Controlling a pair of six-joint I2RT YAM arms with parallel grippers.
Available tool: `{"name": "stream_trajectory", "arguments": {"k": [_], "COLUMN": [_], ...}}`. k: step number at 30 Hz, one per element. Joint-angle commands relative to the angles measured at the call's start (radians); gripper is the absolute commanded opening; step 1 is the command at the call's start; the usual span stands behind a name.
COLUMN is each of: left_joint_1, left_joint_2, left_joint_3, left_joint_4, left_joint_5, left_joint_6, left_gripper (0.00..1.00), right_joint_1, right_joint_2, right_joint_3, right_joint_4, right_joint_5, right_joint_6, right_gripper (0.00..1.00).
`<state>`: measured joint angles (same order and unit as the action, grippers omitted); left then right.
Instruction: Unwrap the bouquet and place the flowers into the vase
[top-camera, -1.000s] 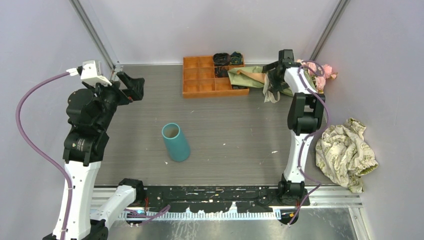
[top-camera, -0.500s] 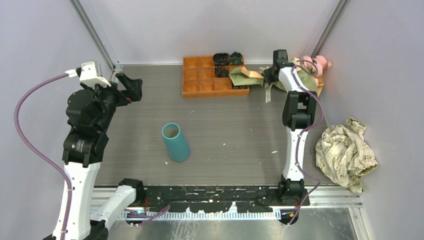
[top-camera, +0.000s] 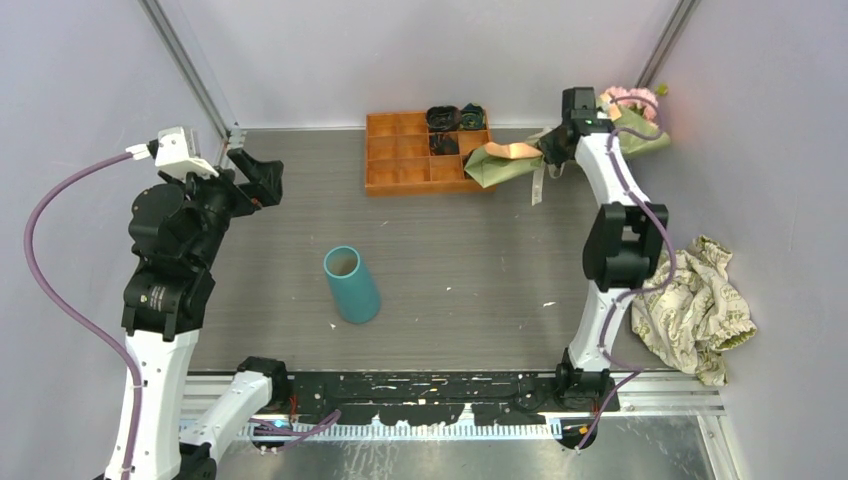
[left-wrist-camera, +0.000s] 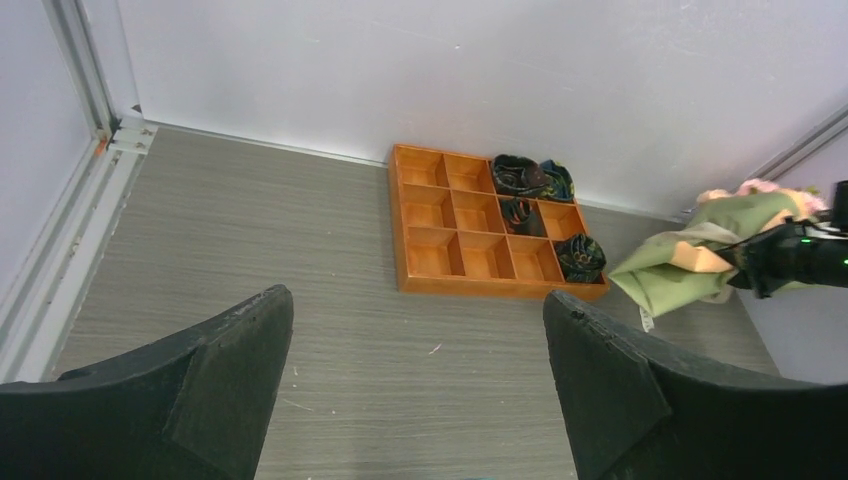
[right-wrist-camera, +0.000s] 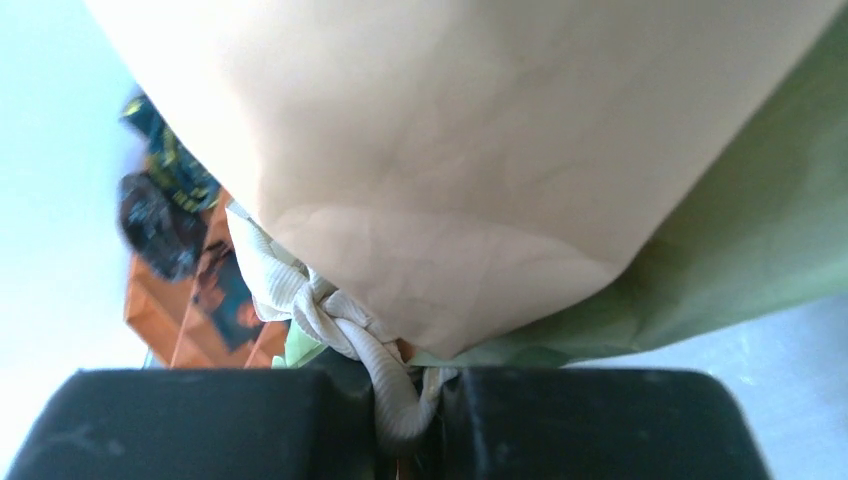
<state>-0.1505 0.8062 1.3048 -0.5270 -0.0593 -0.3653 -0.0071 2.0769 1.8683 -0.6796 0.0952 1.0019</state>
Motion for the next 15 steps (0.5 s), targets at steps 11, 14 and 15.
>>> {"name": "stream_trajectory", "arguments": {"k": [11,14,15], "left_joint_1": [0.002,0.002,0.001], "left_joint_2": [-0.012,-0.012,-0.013], "left_joint_3": [0.034,0.037,0.04], "left_joint_4": [0.016,0.01,0.007], "left_joint_5": [0.01,0.015,0.016], "left_joint_6": [-0.08,-0.087,-0.087], "left_gripper": [0.93,0.92,0.92], "right_joint_1": [0.367,0.48,0.508], "right_joint_2": [-0.584,-0.656,-0.679], "right_joint_3": [-0.303,-0.413,-0.456], "right_joint_4": [-0.086,-0.142,-0.158], "right_joint_5": [-0.054,-0.037,-0.026], "right_joint_6": [-0.423,-0.441,-0.441], "right_gripper": [0.01,0.01,0.01]}}
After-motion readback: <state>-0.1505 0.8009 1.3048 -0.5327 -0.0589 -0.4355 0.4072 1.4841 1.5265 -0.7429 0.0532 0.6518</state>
